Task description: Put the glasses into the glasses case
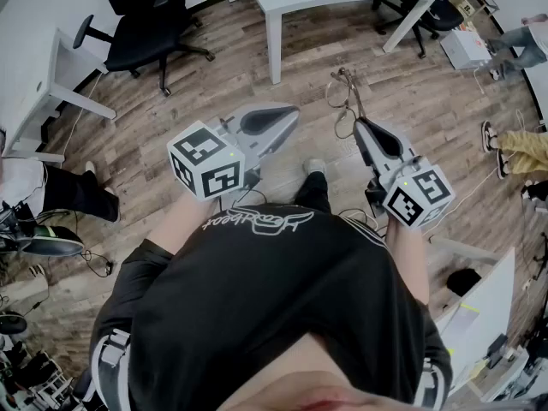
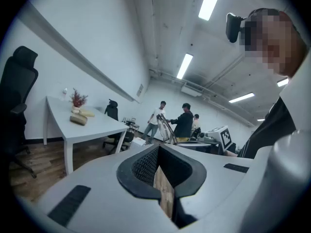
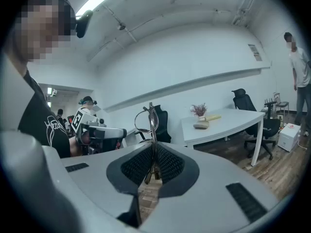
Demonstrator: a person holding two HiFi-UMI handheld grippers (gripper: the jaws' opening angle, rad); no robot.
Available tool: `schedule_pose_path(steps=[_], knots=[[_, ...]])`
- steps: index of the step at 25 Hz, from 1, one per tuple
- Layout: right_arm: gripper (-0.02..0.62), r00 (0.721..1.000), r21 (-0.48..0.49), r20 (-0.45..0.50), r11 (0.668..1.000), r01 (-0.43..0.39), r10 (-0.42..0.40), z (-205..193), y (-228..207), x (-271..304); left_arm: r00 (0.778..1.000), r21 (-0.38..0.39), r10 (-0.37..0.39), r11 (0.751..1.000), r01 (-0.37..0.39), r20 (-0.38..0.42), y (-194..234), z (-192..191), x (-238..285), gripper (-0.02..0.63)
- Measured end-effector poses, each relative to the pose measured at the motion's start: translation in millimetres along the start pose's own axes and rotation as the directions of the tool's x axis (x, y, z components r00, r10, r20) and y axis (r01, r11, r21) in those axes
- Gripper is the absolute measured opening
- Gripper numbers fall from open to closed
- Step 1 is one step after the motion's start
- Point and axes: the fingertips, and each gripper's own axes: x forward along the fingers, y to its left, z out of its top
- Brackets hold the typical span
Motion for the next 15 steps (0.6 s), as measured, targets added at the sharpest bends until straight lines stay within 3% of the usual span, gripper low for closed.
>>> schedule_pose_path(steps=[15], knots=[[0.028,1.0,0.044,0.001,0.999,-0.03,0.03,-15.8,-19.0,14.4,0.999,-0.042,0.05,0.998,-0.05,0.01,18.3,-14.6,8.9,0.008]])
